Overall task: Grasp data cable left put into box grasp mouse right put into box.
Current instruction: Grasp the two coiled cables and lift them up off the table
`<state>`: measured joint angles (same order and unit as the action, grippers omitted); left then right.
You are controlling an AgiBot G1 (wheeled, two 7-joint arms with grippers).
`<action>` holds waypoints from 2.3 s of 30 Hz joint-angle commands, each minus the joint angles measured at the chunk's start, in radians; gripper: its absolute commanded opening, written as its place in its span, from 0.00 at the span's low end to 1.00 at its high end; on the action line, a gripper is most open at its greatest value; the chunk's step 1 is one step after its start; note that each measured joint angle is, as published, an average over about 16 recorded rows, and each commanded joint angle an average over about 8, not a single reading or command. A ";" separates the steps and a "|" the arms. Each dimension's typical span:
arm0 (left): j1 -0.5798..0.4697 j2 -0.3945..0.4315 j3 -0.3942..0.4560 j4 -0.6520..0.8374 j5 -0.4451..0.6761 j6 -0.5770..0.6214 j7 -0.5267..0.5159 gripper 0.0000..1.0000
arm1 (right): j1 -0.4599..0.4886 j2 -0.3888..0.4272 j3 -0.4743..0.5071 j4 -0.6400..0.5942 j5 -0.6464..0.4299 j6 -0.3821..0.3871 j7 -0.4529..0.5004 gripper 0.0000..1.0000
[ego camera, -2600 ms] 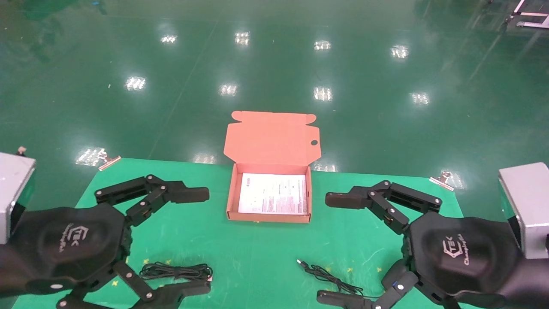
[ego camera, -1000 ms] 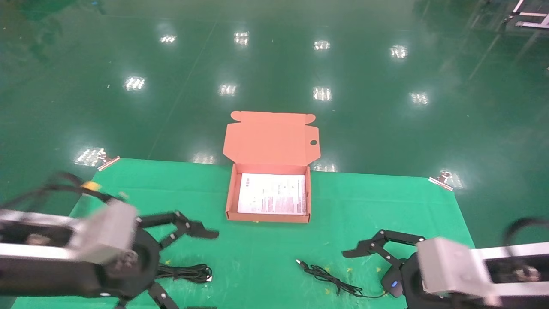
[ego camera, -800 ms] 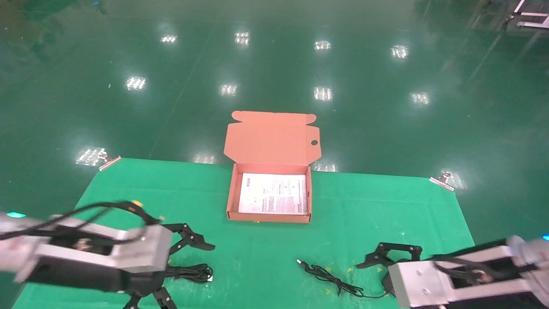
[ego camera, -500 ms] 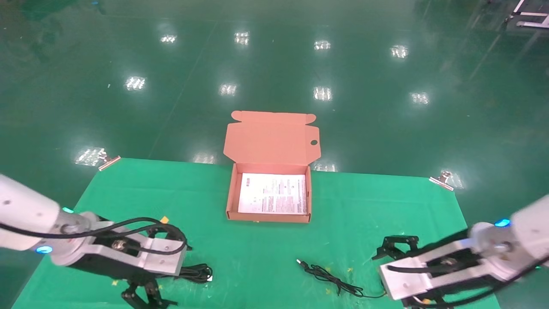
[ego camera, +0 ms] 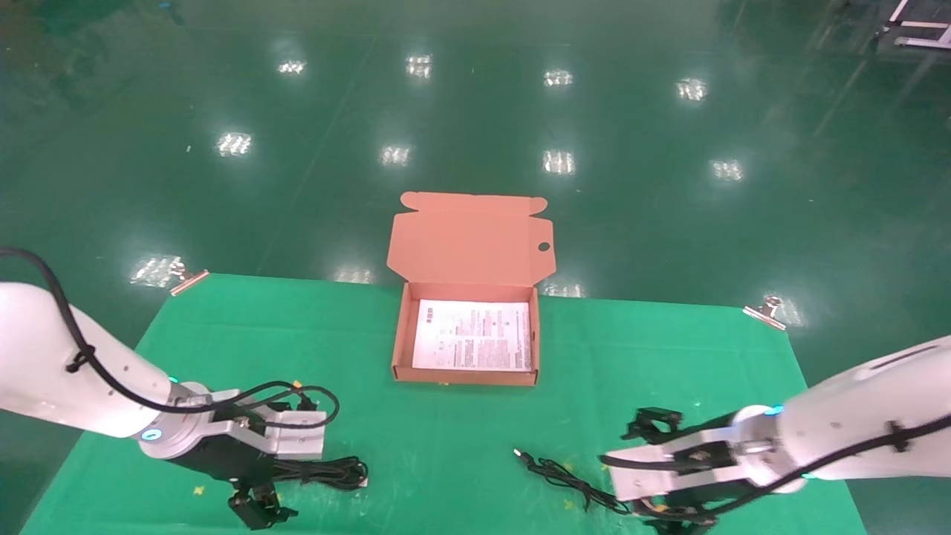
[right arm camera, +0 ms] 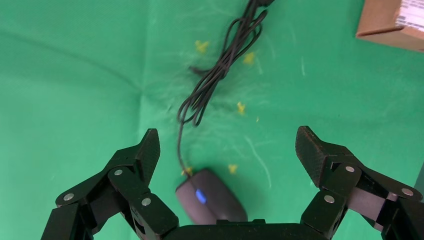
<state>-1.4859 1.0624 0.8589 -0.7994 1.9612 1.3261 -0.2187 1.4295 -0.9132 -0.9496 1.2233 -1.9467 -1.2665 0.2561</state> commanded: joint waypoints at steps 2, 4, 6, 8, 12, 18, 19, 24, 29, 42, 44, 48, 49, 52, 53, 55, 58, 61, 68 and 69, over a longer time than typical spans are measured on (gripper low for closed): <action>-0.001 0.025 -0.003 0.078 0.007 -0.036 -0.002 1.00 | -0.013 -0.029 -0.002 -0.039 -0.014 0.036 0.006 1.00; -0.005 0.040 -0.007 0.128 0.002 -0.049 0.004 1.00 | -0.014 -0.051 -0.004 -0.077 -0.017 0.051 0.003 1.00; -0.010 0.053 -0.010 0.176 -0.003 -0.061 0.014 1.00 | -0.014 -0.073 -0.004 -0.117 -0.018 0.063 -0.001 1.00; -0.015 0.067 -0.014 0.222 -0.009 -0.072 0.024 1.00 | -0.013 -0.095 -0.005 -0.161 -0.016 0.074 -0.007 1.00; -0.025 0.091 -0.022 0.307 -0.022 -0.090 0.048 1.00 | -0.010 -0.138 -0.005 -0.251 -0.010 0.094 -0.025 1.00; -0.040 0.122 -0.026 0.410 -0.028 -0.118 0.093 1.00 | -0.009 -0.194 -0.006 -0.372 -0.001 0.125 -0.062 1.00; -0.042 0.126 -0.026 0.424 -0.028 -0.124 0.100 1.00 | -0.010 -0.201 -0.007 -0.389 0.000 0.130 -0.069 1.00; -0.050 0.145 -0.023 0.485 -0.021 -0.149 0.133 0.73 | -0.016 -0.230 -0.009 -0.468 0.005 0.150 -0.104 0.83; -0.057 0.158 -0.021 0.525 -0.017 -0.167 0.157 0.11 | -0.017 -0.246 -0.010 -0.518 0.006 0.165 -0.126 0.21; -0.059 0.159 -0.020 0.529 -0.016 -0.170 0.159 0.00 | -0.017 -0.248 -0.009 -0.522 0.007 0.168 -0.128 0.00; -0.059 0.159 -0.020 0.527 -0.016 -0.169 0.159 0.00 | -0.017 -0.247 -0.009 -0.520 0.007 0.167 -0.127 0.00; -0.058 0.157 -0.020 0.524 -0.016 -0.167 0.158 0.00 | -0.017 -0.245 -0.009 -0.516 0.007 0.165 -0.126 0.00; -0.058 0.157 -0.020 0.523 -0.016 -0.167 0.158 0.00 | -0.017 -0.245 -0.009 -0.516 0.007 0.165 -0.126 0.00; -0.057 0.156 -0.020 0.521 -0.016 -0.166 0.157 0.00 | -0.017 -0.244 -0.009 -0.514 0.007 0.164 -0.126 0.00; -0.057 0.156 -0.020 0.521 -0.016 -0.165 0.157 0.00 | -0.017 -0.244 -0.009 -0.513 0.007 0.164 -0.125 0.00; -0.057 0.156 -0.020 0.520 -0.016 -0.165 0.157 0.00 | -0.017 -0.244 -0.009 -0.513 0.007 0.164 -0.125 0.00; -0.057 0.156 -0.020 0.519 -0.016 -0.165 0.157 0.00 | -0.017 -0.244 -0.009 -0.511 0.007 0.163 -0.125 0.00; -0.057 0.155 -0.020 0.518 -0.016 -0.164 0.156 0.00 | -0.017 -0.243 -0.009 -0.511 0.007 0.163 -0.125 0.00; -0.056 0.155 -0.020 0.517 -0.017 -0.164 0.156 0.00 | -0.017 -0.243 -0.009 -0.509 0.007 0.162 -0.124 0.00; -0.056 0.155 -0.020 0.517 -0.017 -0.164 0.156 0.00 | -0.017 -0.243 -0.009 -0.509 0.008 0.162 -0.124 0.00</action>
<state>-1.5423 1.2174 0.8391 -0.2826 1.9446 1.1622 -0.0628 1.4128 -1.1562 -0.9590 0.7142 -1.9392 -1.1045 0.1317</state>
